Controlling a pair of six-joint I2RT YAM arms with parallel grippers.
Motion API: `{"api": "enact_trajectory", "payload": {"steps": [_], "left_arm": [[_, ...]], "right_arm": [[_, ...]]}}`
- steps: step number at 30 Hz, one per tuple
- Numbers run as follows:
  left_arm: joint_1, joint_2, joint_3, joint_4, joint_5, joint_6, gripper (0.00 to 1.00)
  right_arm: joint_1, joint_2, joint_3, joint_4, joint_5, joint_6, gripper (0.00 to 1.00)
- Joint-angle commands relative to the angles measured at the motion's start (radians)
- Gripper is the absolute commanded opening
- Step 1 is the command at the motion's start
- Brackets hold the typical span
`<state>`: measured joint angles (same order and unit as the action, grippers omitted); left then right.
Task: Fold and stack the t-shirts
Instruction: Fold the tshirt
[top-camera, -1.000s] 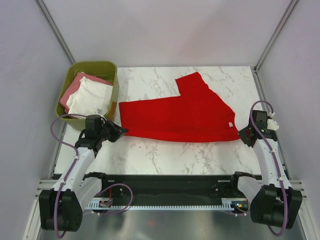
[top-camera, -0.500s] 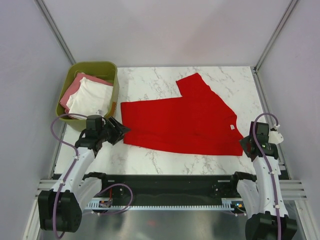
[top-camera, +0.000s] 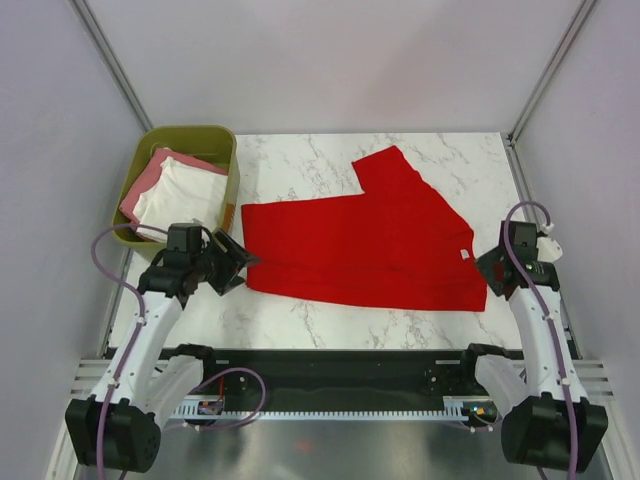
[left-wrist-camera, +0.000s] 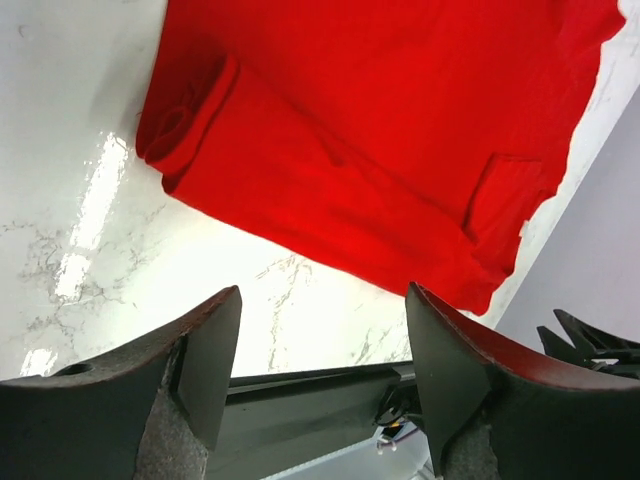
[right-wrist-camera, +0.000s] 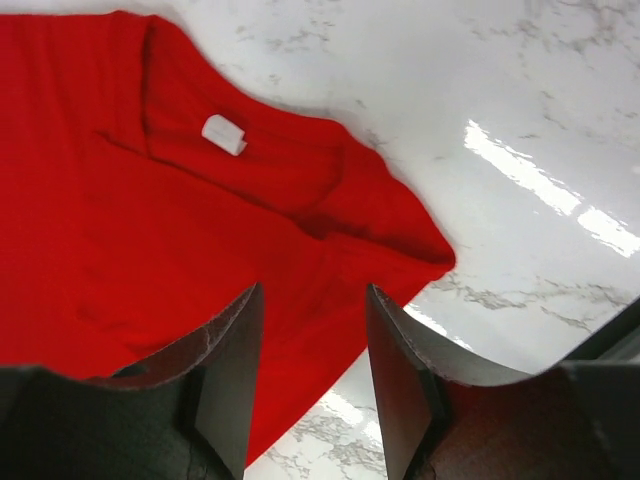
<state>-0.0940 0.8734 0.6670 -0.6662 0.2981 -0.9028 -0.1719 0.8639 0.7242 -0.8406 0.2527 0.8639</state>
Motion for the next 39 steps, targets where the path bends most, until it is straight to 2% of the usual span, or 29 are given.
{"api": "enact_trajectory", "payload": {"steps": [1,4,7,11,14,18,21,26,33,37,39], "left_arm": [[-0.006,-0.007,0.106,-0.053,-0.052,-0.028,0.75],[-0.003,0.068,0.146,-0.055,-0.111,-0.004,0.75],[-0.001,0.22,0.171,-0.043,-0.157,0.04,0.73],[0.049,0.415,0.184,0.075,-0.229,0.11,0.7],[0.12,0.547,0.279,0.169,-0.215,0.171,0.68],[0.128,0.664,0.533,0.182,-0.153,0.238,0.68],[0.117,0.656,0.603,0.18,-0.1,0.243,0.72],[0.106,0.552,0.615,0.091,-0.077,0.232,0.78],[-0.007,0.363,0.595,-0.057,-0.077,0.229,0.82],[-0.101,0.263,0.54,-0.13,-0.114,0.16,0.81],[-0.145,0.201,0.455,-0.138,-0.119,0.105,0.8]], "right_arm": [[0.057,0.081,0.09,0.081,-0.021,-0.034,0.52],[0.152,0.176,0.148,0.113,0.008,-0.02,0.51],[0.248,0.256,0.213,0.135,0.042,0.0,0.51],[0.308,0.328,0.27,0.155,0.054,0.007,0.51],[0.319,0.356,0.311,0.156,0.057,-0.011,0.51],[0.324,0.374,0.34,0.163,0.059,-0.052,0.51],[0.324,0.388,0.346,0.193,0.042,-0.094,0.52],[0.328,0.478,0.374,0.236,-0.009,-0.14,0.5],[0.377,0.592,0.437,0.248,-0.036,-0.163,0.5],[0.425,0.543,0.374,0.248,-0.069,-0.125,0.51],[0.451,0.523,0.333,0.255,-0.09,-0.109,0.51]]}}
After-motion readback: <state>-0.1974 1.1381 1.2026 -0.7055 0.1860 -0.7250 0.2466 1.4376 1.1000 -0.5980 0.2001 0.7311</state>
